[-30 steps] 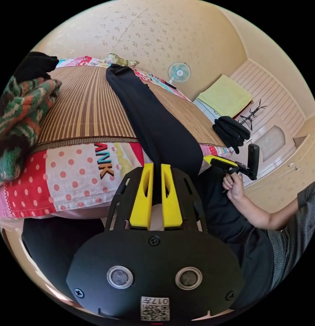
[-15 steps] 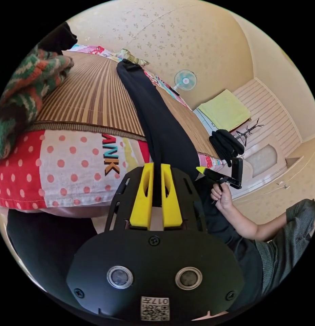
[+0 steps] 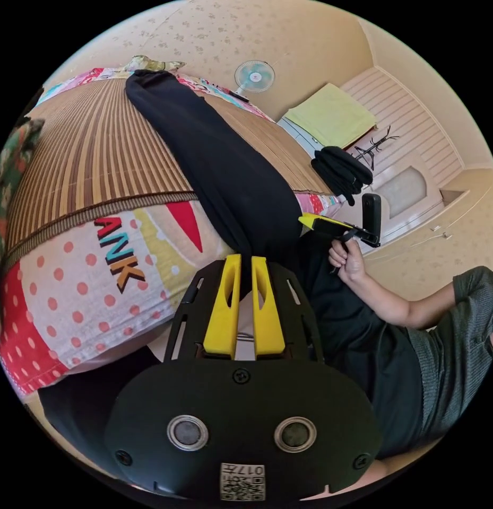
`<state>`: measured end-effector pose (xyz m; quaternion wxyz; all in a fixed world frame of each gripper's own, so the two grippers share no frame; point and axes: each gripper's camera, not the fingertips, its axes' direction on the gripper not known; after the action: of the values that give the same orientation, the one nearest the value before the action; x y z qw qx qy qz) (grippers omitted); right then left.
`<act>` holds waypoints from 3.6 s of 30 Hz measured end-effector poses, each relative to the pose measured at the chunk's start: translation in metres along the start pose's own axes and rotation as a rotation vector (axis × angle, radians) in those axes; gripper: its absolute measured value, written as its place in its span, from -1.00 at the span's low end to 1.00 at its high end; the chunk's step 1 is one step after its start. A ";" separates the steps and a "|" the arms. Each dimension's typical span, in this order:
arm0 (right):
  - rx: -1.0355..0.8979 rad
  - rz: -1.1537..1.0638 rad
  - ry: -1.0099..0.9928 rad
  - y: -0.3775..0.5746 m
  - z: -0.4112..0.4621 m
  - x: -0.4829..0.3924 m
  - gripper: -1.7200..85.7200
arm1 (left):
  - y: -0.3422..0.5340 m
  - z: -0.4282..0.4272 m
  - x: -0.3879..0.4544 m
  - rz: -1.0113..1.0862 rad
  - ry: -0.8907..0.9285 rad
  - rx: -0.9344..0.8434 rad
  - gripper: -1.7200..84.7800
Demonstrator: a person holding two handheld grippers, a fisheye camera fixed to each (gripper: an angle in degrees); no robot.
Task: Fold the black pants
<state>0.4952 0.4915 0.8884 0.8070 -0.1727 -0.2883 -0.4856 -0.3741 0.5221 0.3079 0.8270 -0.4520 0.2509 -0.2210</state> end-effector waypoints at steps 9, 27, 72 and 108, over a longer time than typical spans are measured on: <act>0.015 0.028 -0.053 -0.002 0.013 0.013 -0.79 | -0.007 0.012 0.005 -0.036 -0.005 0.007 -0.83; -0.110 0.039 -0.131 -0.017 0.050 0.044 -0.87 | 0.016 -0.014 0.001 -0.193 -0.056 0.316 -0.75; -0.078 0.246 -0.339 -0.034 0.026 0.191 -0.84 | 0.006 0.063 0.067 -0.285 0.239 0.219 -0.81; 0.638 -0.734 -0.690 -0.099 -0.542 -0.054 -0.92 | 0.025 -0.347 0.644 0.619 0.529 0.884 -0.87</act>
<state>0.5492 0.1795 0.4344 0.4582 0.0415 -0.7064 -0.5380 -0.0837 -0.0684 -0.0142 0.8720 0.0991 0.4525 -0.1583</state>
